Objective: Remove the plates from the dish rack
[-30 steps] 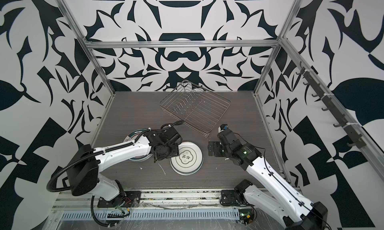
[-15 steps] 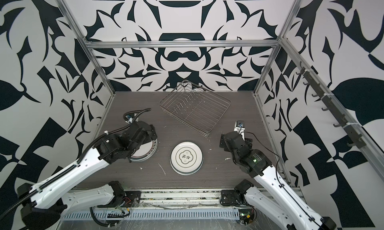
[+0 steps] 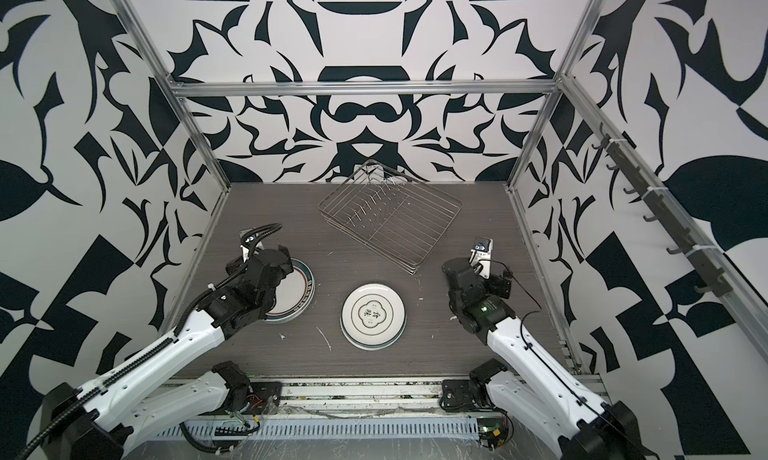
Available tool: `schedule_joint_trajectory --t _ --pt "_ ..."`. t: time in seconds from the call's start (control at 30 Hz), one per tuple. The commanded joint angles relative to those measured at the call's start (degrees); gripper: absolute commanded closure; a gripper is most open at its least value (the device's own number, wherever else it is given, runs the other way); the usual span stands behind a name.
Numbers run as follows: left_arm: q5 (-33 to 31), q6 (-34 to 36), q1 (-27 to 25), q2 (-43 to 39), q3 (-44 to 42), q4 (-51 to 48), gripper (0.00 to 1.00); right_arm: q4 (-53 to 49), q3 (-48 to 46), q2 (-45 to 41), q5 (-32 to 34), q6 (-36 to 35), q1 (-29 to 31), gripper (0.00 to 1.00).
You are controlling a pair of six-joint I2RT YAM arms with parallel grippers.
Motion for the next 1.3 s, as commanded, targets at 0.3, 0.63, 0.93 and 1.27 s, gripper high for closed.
schedule_joint_trajectory --t 0.3,0.63,0.93,1.27 --pt "14.91 13.98 18.63 8.59 -8.04 31.09 0.01 27.14 -7.62 1.56 -23.44 -11.11 -11.07 0.0" --pt "25.32 17.93 25.52 13.23 -15.57 47.13 0.01 40.99 -13.77 7.22 -26.59 -12.27 -11.16 0.0" --pt "30.46 17.07 29.11 13.58 -18.71 53.99 0.01 51.65 -18.49 12.25 -31.18 -12.76 -11.21 0.0" --pt "32.49 20.03 31.99 12.66 -19.81 54.62 0.01 58.41 -19.56 17.82 -30.94 -14.57 -11.25 0.0"
